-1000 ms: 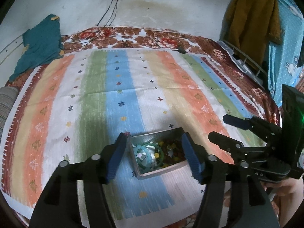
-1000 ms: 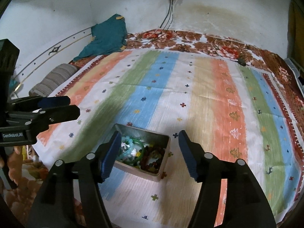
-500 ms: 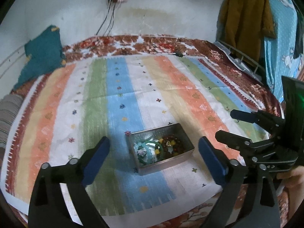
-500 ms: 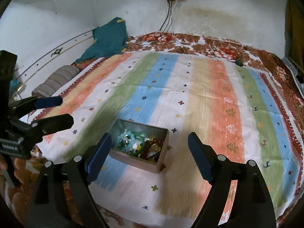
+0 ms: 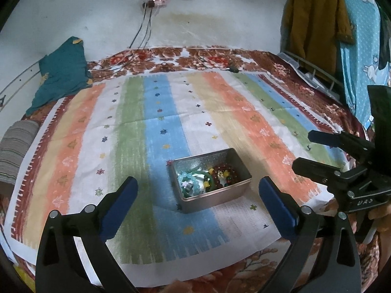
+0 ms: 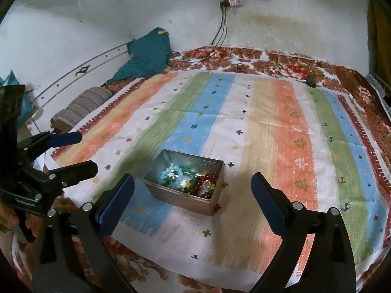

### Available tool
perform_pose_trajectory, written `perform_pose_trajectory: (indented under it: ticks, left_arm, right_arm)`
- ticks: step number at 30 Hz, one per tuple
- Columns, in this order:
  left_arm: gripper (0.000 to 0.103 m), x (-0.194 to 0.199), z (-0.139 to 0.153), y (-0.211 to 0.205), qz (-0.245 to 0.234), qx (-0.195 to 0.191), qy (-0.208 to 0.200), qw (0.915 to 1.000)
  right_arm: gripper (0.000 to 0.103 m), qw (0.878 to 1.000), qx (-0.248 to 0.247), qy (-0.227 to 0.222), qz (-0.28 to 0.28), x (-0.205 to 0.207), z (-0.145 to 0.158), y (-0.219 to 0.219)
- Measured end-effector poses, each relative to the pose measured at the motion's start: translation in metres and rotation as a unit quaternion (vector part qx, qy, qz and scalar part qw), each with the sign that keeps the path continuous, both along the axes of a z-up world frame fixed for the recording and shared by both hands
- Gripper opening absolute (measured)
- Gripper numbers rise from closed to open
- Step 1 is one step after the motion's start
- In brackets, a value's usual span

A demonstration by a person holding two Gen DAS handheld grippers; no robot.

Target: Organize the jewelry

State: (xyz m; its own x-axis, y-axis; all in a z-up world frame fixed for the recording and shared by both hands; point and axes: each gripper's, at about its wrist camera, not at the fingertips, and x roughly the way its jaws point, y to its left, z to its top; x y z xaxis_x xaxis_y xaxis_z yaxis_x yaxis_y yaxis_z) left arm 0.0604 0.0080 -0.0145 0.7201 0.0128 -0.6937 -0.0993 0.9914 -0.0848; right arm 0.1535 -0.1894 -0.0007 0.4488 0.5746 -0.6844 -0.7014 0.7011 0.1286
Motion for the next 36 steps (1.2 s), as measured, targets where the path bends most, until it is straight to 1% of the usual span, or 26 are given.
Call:
perform_pose_trajectory:
  ticks: [7, 11, 17, 21, 27, 36]
  left_arm:
    - [0.097, -0.005, 0.003, -0.001, 0.007, 0.008, -0.014, 0.9998]
    - [0.097, -0.007, 0.005, -0.004, 0.012, 0.019, -0.019, 0.9996]
    - [0.097, -0.014, 0.007, -0.004, 0.025, 0.024, -0.032, 0.9989]
    - [0.097, -0.018, 0.006, -0.005, 0.018, 0.016, -0.039, 0.999]
    - [0.097, -0.019, 0.005, -0.011, 0.001, 0.022, -0.041, 0.9989]
    - [0.097, -0.02, 0.007, -0.012, -0.002, 0.021, -0.045, 0.9988]
  right_arm:
    - [0.097, 1.0, 0.012, -0.017, 0.002, -0.007, 0.006, -0.005]
    - [0.097, 1.0, 0.015, -0.019, 0.002, -0.009, 0.007, -0.007]
    - [0.097, 1.0, 0.018, -0.02, 0.006, -0.013, 0.01, -0.008]
    - [0.097, 1.0, 0.022, -0.018, 0.007, -0.015, 0.01, -0.009]
    - [0.097, 0.999, 0.016, -0.025, 0.013, -0.019, 0.01, -0.006]
    - [0.097, 0.999, 0.017, -0.036, 0.009, -0.025, 0.011, -0.007]
